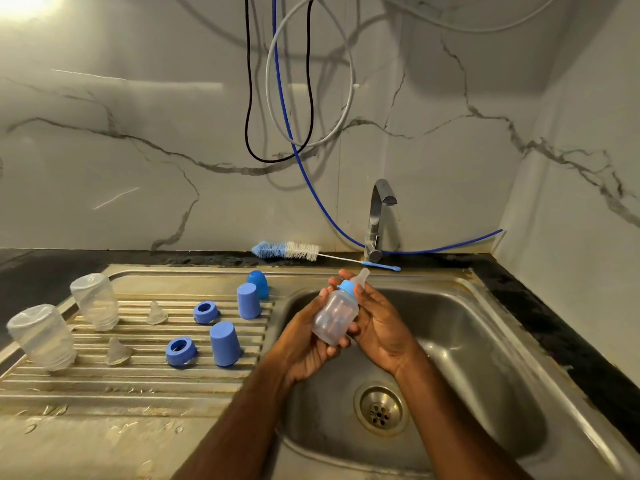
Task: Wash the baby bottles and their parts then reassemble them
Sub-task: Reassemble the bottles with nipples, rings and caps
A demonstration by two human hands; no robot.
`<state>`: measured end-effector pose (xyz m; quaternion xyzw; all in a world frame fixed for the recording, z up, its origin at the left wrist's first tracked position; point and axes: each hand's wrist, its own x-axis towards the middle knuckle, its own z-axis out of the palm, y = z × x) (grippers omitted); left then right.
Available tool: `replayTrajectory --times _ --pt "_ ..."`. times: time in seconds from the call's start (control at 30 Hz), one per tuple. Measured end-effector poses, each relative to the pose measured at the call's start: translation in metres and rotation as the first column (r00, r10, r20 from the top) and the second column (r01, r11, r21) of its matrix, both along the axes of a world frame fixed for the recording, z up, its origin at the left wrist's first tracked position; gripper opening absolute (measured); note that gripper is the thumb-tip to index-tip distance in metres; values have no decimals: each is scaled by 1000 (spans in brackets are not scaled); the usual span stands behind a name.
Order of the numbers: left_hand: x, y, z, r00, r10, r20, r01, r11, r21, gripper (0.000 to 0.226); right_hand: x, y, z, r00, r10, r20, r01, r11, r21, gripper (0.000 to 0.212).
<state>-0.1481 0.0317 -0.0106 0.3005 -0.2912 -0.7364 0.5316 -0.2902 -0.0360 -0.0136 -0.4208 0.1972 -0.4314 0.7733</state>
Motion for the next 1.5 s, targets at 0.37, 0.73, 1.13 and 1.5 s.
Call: replayTrajectory --times 0.37,0.73,1.13,1.5 --pt "-8 -8 -7 817 420 396 -251 876 -412 34 10 -1 5 988 -155 -5 154 986 -62 34" --pt "-1 2 -12 553 552 624 -220 819 -530 40 11 -2 -6 987 -113 -118 100 989 -107 47" --pt "95 38 53 -107 821 560 -401 480 -781 48 72 -23 4 751 -354 -558 21 856 -516 20" --pt "183 57 54 -290 549 783 -392 679 -621 68 177 -57 23 411 -482 -774 -521 573 -633 58"
